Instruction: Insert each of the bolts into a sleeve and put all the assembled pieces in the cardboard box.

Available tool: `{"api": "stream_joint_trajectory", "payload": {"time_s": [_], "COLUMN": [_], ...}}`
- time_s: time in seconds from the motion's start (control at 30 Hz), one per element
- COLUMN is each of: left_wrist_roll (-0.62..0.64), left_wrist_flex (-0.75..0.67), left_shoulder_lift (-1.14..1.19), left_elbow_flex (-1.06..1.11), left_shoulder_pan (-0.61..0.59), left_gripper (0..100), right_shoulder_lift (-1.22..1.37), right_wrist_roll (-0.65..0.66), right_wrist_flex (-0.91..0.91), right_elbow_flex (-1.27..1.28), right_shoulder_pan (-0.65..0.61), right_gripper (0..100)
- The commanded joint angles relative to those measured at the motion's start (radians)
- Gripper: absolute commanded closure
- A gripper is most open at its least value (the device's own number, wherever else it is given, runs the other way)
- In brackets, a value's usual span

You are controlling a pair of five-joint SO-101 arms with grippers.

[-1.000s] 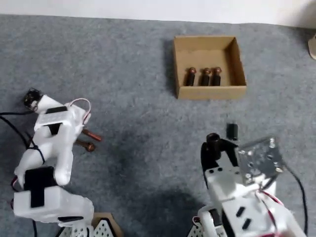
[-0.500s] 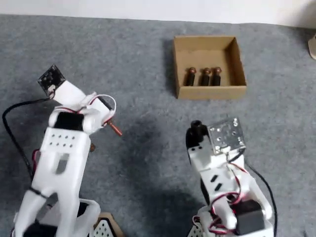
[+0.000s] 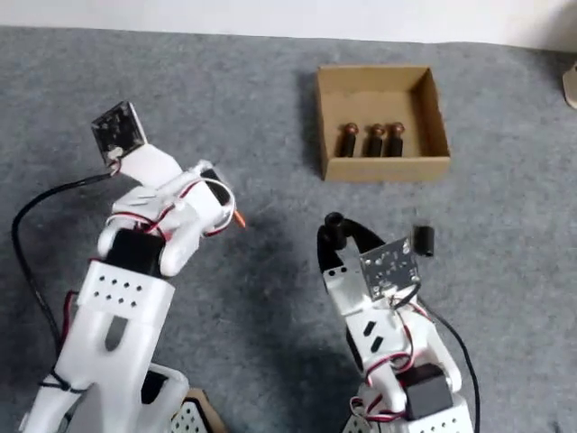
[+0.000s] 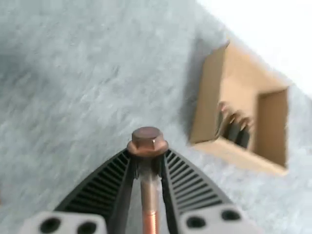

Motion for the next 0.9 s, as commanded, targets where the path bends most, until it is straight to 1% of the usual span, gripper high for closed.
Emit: {"api": "stream_joint_trajectory", "payload": {"time_s": [0.0,0.1,0.2,0.23,0.33,0.4,0.57,0.7,0.87], "left_wrist_roll": [-0.005,-0.011,-0.011,-0.015,-0.133,-0.201,-0.325,-0.330,-0.331], "left_wrist_flex": [-0.193,-0.327,-0.376,-0.377,-0.384,-0.384,-0.382,-0.397,-0.532], "left_shoulder_lift": [-0.062,-0.113,-0.180,-0.203,-0.263,-0.288,-0.305,-0.303,-0.302], "left_elbow_flex": [0.096,0.166,0.193,0.191,0.182,0.173,0.174,0.171,0.174], "left_shoulder_pan": [0.024,0.045,0.064,0.087,0.159,0.211,0.321,0.366,0.367], "left_gripper": [99,99,99,99,99,99,99,99,99], "right_shoulder_lift": [-0.019,-0.019,-0.019,-0.019,-0.019,-0.018,-0.018,-0.018,-0.018], "right_wrist_roll": [-0.011,-0.011,-0.011,-0.011,-0.011,-0.011,-0.011,-0.011,-0.011], "right_wrist_flex": [-0.130,-0.197,-0.257,-0.277,-0.334,-0.320,-0.280,-0.278,-0.231], "right_elbow_flex": [0.053,0.128,0.209,0.237,0.309,0.337,0.351,0.351,0.351], "right_shoulder_pan": [-0.012,-0.012,-0.016,-0.018,-0.018,-0.013,-0.019,-0.024,-0.093], "right_gripper": [99.4,99.4,99.4,99.4,99.4,99.4,99.4,99.4,99.4]}}
